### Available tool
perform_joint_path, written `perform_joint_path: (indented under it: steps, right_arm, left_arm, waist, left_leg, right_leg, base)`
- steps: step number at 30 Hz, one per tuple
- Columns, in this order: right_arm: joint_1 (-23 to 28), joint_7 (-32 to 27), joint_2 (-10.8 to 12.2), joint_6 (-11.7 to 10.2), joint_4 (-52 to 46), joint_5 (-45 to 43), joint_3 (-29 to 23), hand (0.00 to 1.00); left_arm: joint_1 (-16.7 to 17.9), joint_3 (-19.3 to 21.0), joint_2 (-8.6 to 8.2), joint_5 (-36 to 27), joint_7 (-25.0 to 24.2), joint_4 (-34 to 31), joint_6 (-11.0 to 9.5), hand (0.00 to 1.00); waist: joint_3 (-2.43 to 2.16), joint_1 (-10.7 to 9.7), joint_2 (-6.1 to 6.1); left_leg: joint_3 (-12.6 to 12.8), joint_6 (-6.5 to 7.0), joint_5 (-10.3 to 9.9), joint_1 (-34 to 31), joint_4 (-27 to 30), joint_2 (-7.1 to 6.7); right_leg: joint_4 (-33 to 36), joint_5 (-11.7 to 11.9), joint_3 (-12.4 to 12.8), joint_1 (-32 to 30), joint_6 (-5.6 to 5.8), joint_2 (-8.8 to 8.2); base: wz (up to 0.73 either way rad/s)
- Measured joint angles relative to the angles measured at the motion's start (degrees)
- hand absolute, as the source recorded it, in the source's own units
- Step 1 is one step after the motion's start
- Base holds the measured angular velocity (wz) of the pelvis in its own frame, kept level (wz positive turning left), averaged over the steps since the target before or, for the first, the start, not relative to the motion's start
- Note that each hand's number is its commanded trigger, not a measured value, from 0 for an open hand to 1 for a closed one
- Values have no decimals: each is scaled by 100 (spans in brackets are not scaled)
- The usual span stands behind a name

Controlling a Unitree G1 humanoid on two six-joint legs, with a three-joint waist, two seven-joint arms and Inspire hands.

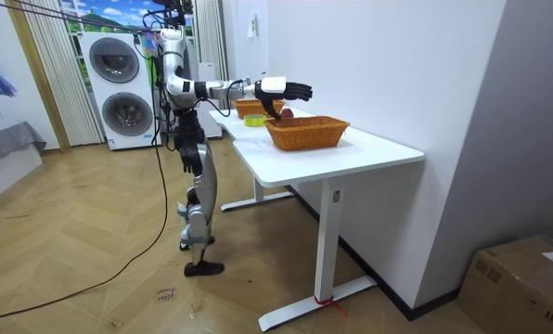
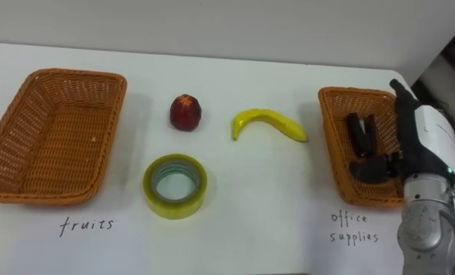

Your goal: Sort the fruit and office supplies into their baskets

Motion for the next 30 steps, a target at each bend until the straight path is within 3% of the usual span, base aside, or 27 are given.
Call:
perform_joint_path:
  steps: [4, 9, 12, 19, 26, 30]
  right_arm:
    - [-7, 14, 0, 0, -26, -1, 0, 0]
    - [-7, 91, 31, -16, -735, -82, 105, 0]
    - [-8, 91, 31, -38, -1122, 28, 105, 0]
    - [-239, 76, 31, -105, -1536, 420, 205, 0]
    - [-411, 48, 156, -165, -1852, 446, 396, 0]
    - [-471, 81, 185, -140, -1852, 692, 581, 0]
  left_arm:
    - [-1, -4, -9, 0, 0, 1, -9, 0]
    - [-25, -12, -68, -14, -4, 15, -40, 0]
    - [-19, -13, -70, -21, -6, 28, -143, 0]
    - [-18, -173, -77, 11, -7, 137, -161, 0]
    - [-46, -176, -103, 15, -4, 213, -150, 0]
    - [-150, -179, -116, 63, -19, 209, -136, 0]
  waist:
    - [6, 2, 15]
    - [5, -18, 48]
    - [5, -10, 47]
    - [5, 13, 37]
    - [29, 70, 155]
    - [0, 165, 207]
  left_leg:
    - [0, 0, 0, -2, -17, 0]
    - [7, 0, 0, -5, -17, 0]
    - [1, 0, 0, -3, -12, 0]
    - [-5, 1, -1, -7, -14, 0]
    - [-4, 0, -2, -22, -17, 4]
    - [-8, 0, -1, -26, -18, 4]
  right_leg:
    - [3, 0, 3, 0, 0, 1]
    - [-2, 0, 24, 2, 0, 7]
    - [-7, 0, 6, 15, -1, 5]
    - [-3, 1, 16, 16, -1, 4]
    - [4, 2, 26, -7, -2, 8]
    - [3, 2, -3, -8, -2, 2]
  base:
    - [0]
    - [0]
    - [0]
    - [0]
    - [0]
    - [0]
